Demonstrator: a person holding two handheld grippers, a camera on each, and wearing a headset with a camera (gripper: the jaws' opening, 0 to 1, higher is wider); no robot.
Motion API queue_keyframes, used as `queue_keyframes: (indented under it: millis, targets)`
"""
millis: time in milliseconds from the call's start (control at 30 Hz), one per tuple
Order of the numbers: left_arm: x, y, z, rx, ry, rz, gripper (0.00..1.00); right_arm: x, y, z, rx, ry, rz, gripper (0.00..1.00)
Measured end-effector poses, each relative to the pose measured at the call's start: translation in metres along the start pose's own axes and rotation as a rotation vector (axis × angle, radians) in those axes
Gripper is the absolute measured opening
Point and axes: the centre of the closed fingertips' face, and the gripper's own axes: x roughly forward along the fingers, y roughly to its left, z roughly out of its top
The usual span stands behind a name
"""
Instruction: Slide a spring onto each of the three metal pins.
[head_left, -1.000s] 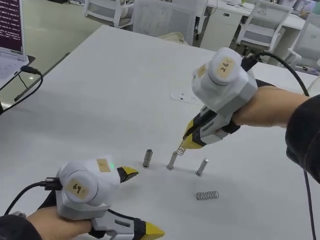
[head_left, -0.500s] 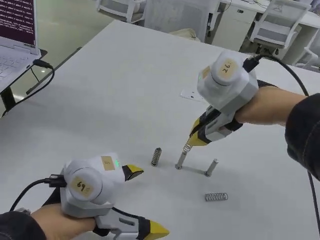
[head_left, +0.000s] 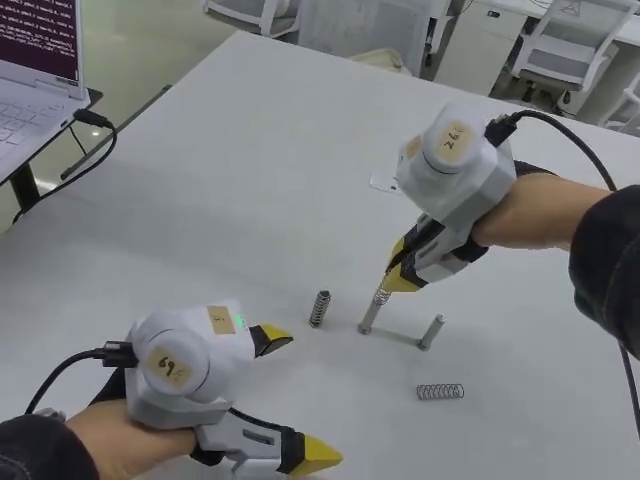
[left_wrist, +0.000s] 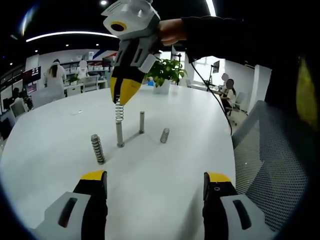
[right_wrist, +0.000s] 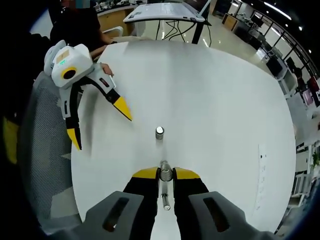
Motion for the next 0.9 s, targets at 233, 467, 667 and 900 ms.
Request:
queue_keyframes:
  millis: [233, 467, 667, 900]
  targets:
    - [-0.001, 0.001, -0.001, -0.001, 0.002, 0.001, 0.74, 0.002, -0.001, 0.0, -0.001, 0.001, 0.004, 0.08]
    - [-0.002, 0.001, -0.002, -0.002, 0.005, 0.0, 0.72, 0.004, -0.001, 0.0, -0.003, 0.004, 0.007, 0.08]
    - [-0.003, 0.001, -0.004, -0.008, 0.003, 0.001, 0.71, 0.007, -0.001, -0.001, -0.004, 0.01, 0.011, 0.08]
    - [-0.003, 0.001, -0.004, -0.009, 0.002, 0.001, 0.71, 0.011, -0.001, -0.004, -0.005, 0.02, 0.013, 0.08]
